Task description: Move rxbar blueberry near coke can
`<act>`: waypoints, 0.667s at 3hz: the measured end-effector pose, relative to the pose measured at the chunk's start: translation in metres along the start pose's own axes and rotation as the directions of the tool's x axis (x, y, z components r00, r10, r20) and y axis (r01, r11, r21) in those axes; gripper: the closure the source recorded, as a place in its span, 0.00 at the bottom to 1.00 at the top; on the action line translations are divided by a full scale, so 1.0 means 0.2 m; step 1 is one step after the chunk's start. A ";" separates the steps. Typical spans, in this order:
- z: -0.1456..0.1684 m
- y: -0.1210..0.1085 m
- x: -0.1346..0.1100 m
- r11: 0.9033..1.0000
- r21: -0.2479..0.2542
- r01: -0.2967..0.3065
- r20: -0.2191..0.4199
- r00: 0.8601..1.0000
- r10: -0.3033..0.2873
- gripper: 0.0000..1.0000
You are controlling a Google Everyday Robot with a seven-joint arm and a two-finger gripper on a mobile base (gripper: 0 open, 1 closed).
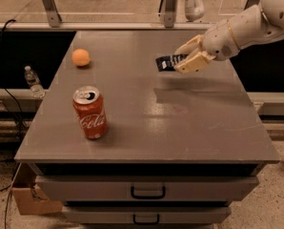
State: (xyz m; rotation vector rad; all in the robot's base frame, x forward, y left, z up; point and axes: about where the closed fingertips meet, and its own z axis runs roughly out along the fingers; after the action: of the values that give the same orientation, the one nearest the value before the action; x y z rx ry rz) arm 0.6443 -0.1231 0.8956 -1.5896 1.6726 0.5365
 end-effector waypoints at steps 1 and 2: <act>0.01 0.08 -0.08 0.999 0.022 0.032 0.016 0.999 -0.032 1.00; 0.21 0.27 -0.13 0.998 -0.042 0.043 0.042 0.998 -0.041 1.00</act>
Offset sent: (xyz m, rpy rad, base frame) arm -0.0797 0.1015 -0.0441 0.0482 0.0301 0.1319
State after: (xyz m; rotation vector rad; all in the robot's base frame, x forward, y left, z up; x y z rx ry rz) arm 0.6003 -0.0669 0.8790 -1.6299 1.6035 0.5836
